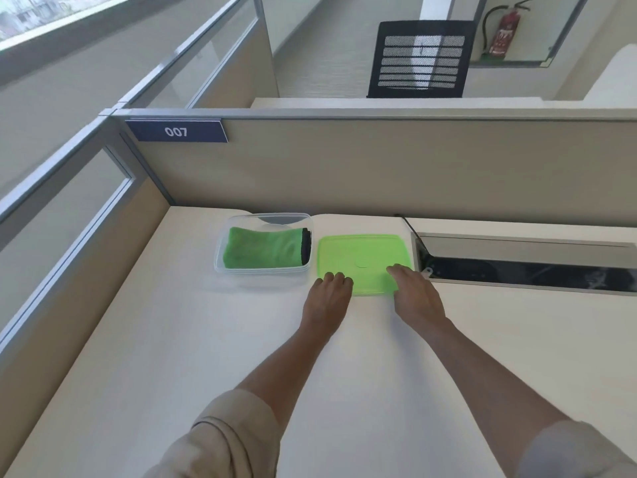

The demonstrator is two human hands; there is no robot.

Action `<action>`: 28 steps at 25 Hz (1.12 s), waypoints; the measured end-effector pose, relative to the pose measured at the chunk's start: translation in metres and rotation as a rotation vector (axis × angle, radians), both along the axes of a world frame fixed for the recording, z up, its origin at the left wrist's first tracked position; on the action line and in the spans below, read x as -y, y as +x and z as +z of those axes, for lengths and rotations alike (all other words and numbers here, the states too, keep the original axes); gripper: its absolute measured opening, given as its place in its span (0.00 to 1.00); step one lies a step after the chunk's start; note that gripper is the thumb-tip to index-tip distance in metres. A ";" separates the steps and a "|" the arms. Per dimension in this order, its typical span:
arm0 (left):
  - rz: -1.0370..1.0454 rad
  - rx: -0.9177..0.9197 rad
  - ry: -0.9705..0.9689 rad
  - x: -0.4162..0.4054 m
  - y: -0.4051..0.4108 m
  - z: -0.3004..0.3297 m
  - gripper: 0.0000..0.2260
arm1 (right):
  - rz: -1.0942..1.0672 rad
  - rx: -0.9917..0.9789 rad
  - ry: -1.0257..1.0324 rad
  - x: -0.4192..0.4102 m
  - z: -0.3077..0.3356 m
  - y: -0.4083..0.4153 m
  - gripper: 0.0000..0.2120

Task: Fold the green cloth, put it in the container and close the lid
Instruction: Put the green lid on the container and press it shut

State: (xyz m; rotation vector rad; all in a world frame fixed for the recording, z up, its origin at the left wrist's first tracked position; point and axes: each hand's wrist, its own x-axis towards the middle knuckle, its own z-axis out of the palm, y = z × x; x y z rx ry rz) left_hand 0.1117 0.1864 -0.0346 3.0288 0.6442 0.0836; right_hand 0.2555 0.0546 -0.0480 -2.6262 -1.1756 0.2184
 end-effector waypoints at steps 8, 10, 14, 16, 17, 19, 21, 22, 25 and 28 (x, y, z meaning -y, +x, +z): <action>-0.074 0.101 0.080 0.001 -0.006 0.003 0.11 | 0.016 0.137 0.033 0.006 0.002 0.002 0.25; -0.095 0.128 0.087 0.000 -0.008 0.009 0.12 | -0.035 0.140 0.074 0.010 0.010 0.003 0.26; -0.107 0.209 0.084 0.002 -0.009 0.026 0.18 | -0.141 0.109 0.151 0.014 0.029 0.001 0.25; -0.121 0.252 0.091 0.001 -0.011 0.034 0.19 | -0.165 0.094 0.195 0.015 0.038 0.000 0.24; -0.124 0.269 0.090 0.000 -0.012 0.038 0.19 | -0.174 0.083 0.229 0.016 0.042 0.001 0.23; -0.112 0.302 0.078 -0.002 -0.013 0.047 0.20 | -0.179 0.057 0.316 0.021 0.052 0.005 0.19; -0.069 0.346 0.054 -0.006 -0.011 0.058 0.17 | -0.162 0.044 0.409 0.028 0.061 0.010 0.13; -0.045 0.377 0.030 -0.009 -0.012 0.063 0.15 | -0.153 0.040 0.447 0.032 0.066 0.011 0.10; -0.006 0.507 -0.110 -0.022 -0.012 0.077 0.07 | -0.142 0.033 0.494 0.036 0.084 0.014 0.06; 0.053 0.594 -0.298 -0.033 -0.017 0.083 0.10 | -0.166 0.044 0.524 0.040 0.101 0.017 0.04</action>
